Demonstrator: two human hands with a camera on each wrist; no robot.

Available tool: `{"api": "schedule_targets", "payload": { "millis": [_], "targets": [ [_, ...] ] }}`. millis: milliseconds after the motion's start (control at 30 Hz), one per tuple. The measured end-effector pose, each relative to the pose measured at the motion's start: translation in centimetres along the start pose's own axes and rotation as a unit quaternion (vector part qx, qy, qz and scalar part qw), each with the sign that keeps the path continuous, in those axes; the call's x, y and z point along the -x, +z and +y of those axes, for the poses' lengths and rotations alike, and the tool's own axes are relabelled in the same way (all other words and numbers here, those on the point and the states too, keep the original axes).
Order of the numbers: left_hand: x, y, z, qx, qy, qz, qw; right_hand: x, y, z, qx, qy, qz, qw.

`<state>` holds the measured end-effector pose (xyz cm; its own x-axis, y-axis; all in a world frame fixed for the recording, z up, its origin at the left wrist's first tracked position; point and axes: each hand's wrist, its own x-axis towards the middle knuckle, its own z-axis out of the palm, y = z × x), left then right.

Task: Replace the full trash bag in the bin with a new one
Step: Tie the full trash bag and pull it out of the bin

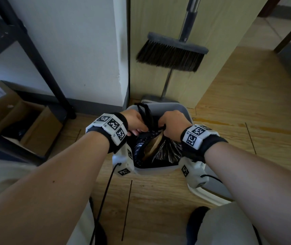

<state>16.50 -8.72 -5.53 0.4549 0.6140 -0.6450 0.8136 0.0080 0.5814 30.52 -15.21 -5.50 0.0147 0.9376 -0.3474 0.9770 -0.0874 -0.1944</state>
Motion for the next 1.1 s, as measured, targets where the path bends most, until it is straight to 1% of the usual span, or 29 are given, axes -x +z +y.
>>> {"api": "schedule_targets", "payload": {
  "millis": [133,233,333,400,500,633,733,833,900,967,1100],
  "targets": [
    [0.2,-0.1,0.6,0.022,0.031,0.043,0.998,-0.3,-0.4,-0.2,-0.03,0.003,0.039,0.999],
    [0.5,-0.4,0.9,0.042,0.054,0.077,0.995,-0.1,-0.9,-0.6,-0.026,-0.003,0.063,0.998],
    [0.8,-0.5,1.2,0.051,0.066,0.097,0.992,0.3,-1.8,-0.9,-0.016,-0.013,0.086,0.996],
    [1.1,-0.6,1.3,0.047,0.072,0.107,0.991,0.1,-2.6,-1.0,-0.029,-0.001,0.093,0.995],
    [1.5,-0.8,1.6,0.041,0.082,0.128,0.987,-0.1,-4.0,-1.0,-0.077,0.038,0.087,0.992],
    [2.7,-1.3,2.7,0.008,0.114,0.155,0.981,0.9,-5.4,-0.9,-0.184,0.026,0.156,0.97],
    [3.9,-1.7,4.2,-0.019,0.155,0.179,0.971,1.6,-6.5,-0.9,-0.208,0.025,0.181,0.961],
    [4.9,-2.3,5.7,-0.042,0.172,0.212,0.961,2.8,-8.6,-1.1,-0.216,0.02,0.214,0.952],
    [5.6,-2.8,6.7,-0.053,0.184,0.221,0.956,3.5,-10.2,-1.4,-0.22,0.018,0.239,0.946],
    [6.4,-3.4,7.6,-0.05,0.195,0.235,0.951,3.9,-11.8,-1.9,-0.219,0.025,0.254,0.942],
    [8.3,-4.9,9.3,-0.023,0.218,0.288,0.932,5.0,-15.4,-2.2,-0.206,0.03,0.287,0.935]
  ]
}}
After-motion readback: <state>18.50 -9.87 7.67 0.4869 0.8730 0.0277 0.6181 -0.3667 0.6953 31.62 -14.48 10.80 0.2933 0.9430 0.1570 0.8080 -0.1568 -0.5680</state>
